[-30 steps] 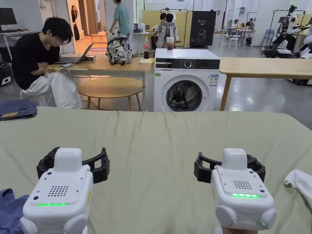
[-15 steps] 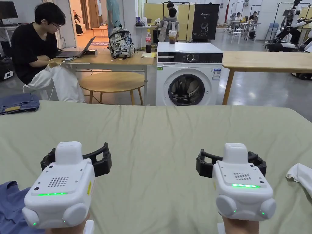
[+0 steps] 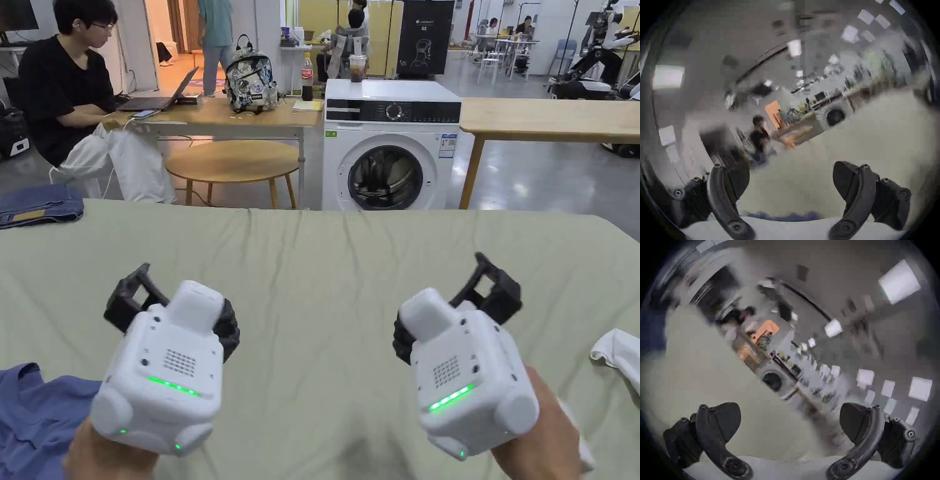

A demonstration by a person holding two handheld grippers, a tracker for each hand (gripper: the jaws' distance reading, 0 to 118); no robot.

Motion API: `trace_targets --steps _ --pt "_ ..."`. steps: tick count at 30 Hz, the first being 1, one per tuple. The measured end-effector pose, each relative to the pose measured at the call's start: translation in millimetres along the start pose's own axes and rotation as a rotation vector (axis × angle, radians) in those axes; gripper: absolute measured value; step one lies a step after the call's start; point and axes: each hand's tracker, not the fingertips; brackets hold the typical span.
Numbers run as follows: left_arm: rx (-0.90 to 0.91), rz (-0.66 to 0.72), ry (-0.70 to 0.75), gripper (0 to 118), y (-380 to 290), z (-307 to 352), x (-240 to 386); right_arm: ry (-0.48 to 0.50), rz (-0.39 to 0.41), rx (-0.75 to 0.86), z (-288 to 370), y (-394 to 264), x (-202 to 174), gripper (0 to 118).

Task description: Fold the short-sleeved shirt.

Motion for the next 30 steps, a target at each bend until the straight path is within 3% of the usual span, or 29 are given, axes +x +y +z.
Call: trace_targets --steps 1,3,5,7,8,10,16,19,23,28,30 --pt "0.033 -0.137 0.020 105 5 13 5 -0.007 0.139 0.043 2 -1 -7 118" --pt "0.079 -0.354 0.029 105 2 21 16 -0.013 0.298 0.098 2 -8 -15 118" --pt "0.114 -0.472 0.032 105 -6 14 17 -0.005 0.336 0.114 3 -9 -20 118" --pt "0.127 -0.474 0.013 105 -6 16 18 0.010 0.290 0.097 3 -7 -20 118" --pt "0.119 -0.440 0.009 105 -5 17 16 0.021 0.238 0.070 2 -6 -17 118" --pt "0.069 -0.241 -0.035 105 1 12 5 0.034 0.078 0.009 -1 -3 -12 118" --pt "-0.031 0.721 -0.158 105 -5 4 -49 0.186 -0.722 -0.238 -18 -13 18 118" --pt "-0.015 0.971 -0.137 105 -24 -6 -58 0.181 -0.990 -0.285 -18 -24 21 118" --pt "-0.008 0.972 -0.113 105 -25 -7 -58 0.121 -1.082 -0.279 -12 -28 23 118" --pt "0.000 0.928 -0.116 105 -20 -6 -53 0.097 -1.110 -0.265 -7 -27 28 118" --pt "0.002 0.882 -0.130 104 -16 -3 -50 0.078 -1.100 -0.266 -5 -26 29 102"
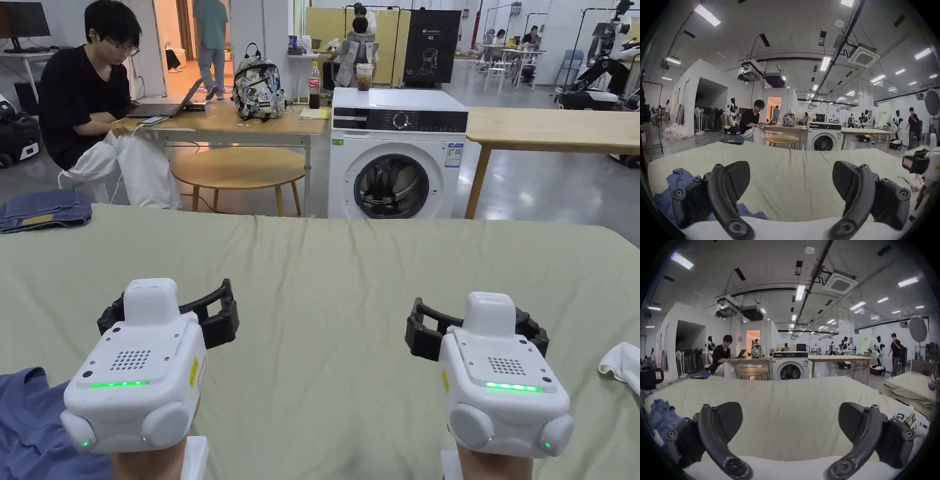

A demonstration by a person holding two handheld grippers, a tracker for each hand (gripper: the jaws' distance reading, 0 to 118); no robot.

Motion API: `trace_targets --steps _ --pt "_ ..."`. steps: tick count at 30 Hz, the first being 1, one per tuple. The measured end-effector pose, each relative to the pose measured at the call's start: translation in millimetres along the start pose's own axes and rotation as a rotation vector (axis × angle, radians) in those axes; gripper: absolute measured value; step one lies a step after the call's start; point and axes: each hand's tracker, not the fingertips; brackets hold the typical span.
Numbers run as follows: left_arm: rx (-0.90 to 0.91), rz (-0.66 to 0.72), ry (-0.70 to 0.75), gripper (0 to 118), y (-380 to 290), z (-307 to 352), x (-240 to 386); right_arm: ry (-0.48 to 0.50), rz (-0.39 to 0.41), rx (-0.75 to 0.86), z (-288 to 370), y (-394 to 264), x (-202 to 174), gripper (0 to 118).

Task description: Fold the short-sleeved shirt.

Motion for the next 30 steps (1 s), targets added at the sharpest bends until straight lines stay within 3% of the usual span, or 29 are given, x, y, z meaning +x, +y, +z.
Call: trace_targets --steps 2,3,4,5,6,7,14,18,22,30 --pt "-0.007 -0.045 -0.003 95 1 0 5 -0.007 0.008 0.014 2 1 -2 49" --pt "-0.008 -0.056 -0.012 78 1 2 6 -0.008 0.010 0.018 3 1 -3 21" --pt "-0.008 -0.066 -0.019 44 2 3 7 -0.021 0.016 0.017 3 2 -4 2" --pt "-0.019 -0.075 -0.028 17 3 3 8 -0.028 0.012 0.015 2 3 -3 1" --pt "-0.041 -0.087 -0.029 4 5 0 9 -0.021 0.000 0.015 3 3 -2 0" --pt "-0.060 -0.103 -0.014 0 5 -1 11 -0.008 -0.013 0.007 4 4 -1 0" --pt "-0.057 -0.076 0.024 0 8 -2 5 -0.015 -0.003 -0.030 3 7 -2 0" --pt "-0.087 -0.073 0.040 0 13 0 -3 0.045 -0.027 -0.076 1 12 0 0" --pt "-0.126 -0.074 0.057 0 15 6 -23 0.039 0.011 -0.062 1 12 -6 0" --pt "-0.371 -0.075 0.100 0 13 16 -127 0.086 0.030 -0.106 -7 7 -22 0"
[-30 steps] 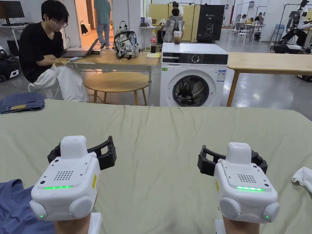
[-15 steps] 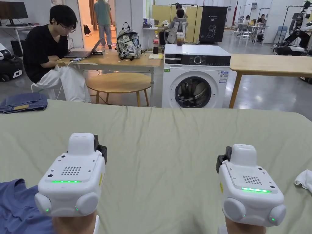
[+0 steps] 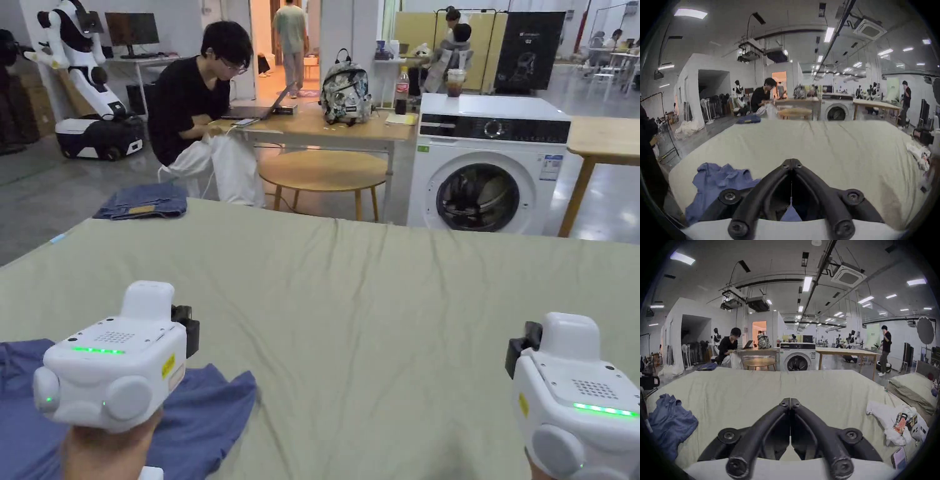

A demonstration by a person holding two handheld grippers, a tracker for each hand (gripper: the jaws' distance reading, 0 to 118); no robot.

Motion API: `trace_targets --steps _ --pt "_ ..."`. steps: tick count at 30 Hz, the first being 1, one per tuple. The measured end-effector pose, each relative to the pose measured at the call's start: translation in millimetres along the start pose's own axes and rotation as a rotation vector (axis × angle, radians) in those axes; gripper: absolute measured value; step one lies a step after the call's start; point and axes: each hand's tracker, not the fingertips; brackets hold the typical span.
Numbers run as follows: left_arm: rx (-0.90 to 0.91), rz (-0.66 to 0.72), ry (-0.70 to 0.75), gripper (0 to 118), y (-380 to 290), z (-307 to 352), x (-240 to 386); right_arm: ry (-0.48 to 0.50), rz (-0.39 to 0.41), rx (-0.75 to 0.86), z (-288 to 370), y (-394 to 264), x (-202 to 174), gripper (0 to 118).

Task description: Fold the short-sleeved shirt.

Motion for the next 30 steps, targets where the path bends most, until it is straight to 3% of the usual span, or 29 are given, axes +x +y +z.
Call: trace_targets --steps 4,15,18,20,21,26,29,30 --pt "-0.148 -0.044 0.093 0 -17 -4 -52 0.026 0.029 -0.016 -4 -7 -9 0" --pt "-0.621 0.017 -0.040 0 -78 -59 -154 0.068 0.031 -0.103 -17 -25 -18 0" --pt "-0.644 0.076 -0.054 42 -87 -65 -157 0.070 0.026 -0.117 -17 -29 -17 0" --pt "-0.657 0.096 -0.047 79 -94 -73 -156 0.071 0.027 -0.124 -16 -30 -17 0" --pt "-0.656 0.100 -0.048 88 -100 -81 -156 0.070 0.032 -0.128 -16 -31 -17 0" --pt "-0.716 0.086 -0.019 88 -114 -95 -143 0.067 0.044 -0.142 -16 -35 -17 0" --pt "-0.700 -0.073 0.015 74 -125 -87 -118 0.067 0.040 -0.154 -18 -39 -16 0" --pt "-0.706 -0.026 -0.001 64 -125 -85 -115 0.067 0.039 -0.156 -18 -39 -16 0"
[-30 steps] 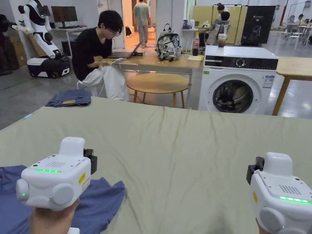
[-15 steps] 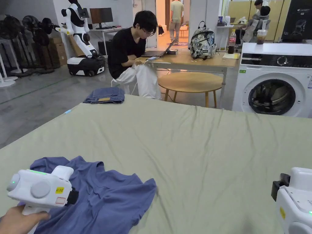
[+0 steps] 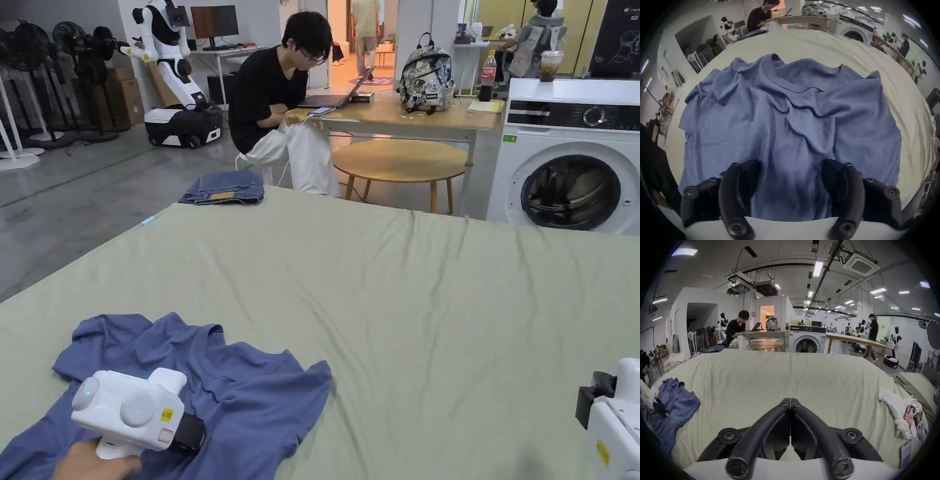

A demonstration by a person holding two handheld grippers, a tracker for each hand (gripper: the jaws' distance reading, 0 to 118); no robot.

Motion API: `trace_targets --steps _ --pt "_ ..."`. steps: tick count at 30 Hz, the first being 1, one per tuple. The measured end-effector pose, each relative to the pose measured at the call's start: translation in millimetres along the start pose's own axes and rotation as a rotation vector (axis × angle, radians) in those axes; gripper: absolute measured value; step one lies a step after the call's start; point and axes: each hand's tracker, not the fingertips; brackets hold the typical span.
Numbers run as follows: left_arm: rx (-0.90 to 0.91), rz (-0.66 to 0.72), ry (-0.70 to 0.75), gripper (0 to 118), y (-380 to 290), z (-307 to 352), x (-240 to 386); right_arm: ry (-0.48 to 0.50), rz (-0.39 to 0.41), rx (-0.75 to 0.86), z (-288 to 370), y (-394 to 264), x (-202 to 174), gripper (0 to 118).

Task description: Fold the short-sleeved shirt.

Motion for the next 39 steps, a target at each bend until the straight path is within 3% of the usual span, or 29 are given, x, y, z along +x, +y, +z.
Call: trace_targets --steps 2,3,4,15,23,30,39 --pt "0.043 0.018 0.006 20 -1 5 1 -0.001 0.001 -0.002 -1 -2 -1 0" --pt "0.068 0.003 0.033 5 2 3 -7 -0.001 -0.001 -0.003 -2 -2 -1 0" --pt "0.075 -0.002 0.048 0 1 2 -9 0.001 -0.001 -0.006 -2 -2 -1 0" --pt "0.293 0.131 -0.056 0 8 50 -28 0.003 -0.004 -0.011 0 -1 -5 0" --pt "0.581 0.100 -0.105 0 62 137 -9 -0.013 -0.032 0.007 4 6 7 0" --pt "0.737 -0.077 -0.190 0 132 217 68 -0.037 -0.038 0.050 16 17 23 0" --pt "0.785 -0.277 -0.413 0 185 246 232 -0.094 -0.064 0.096 42 29 60 0"
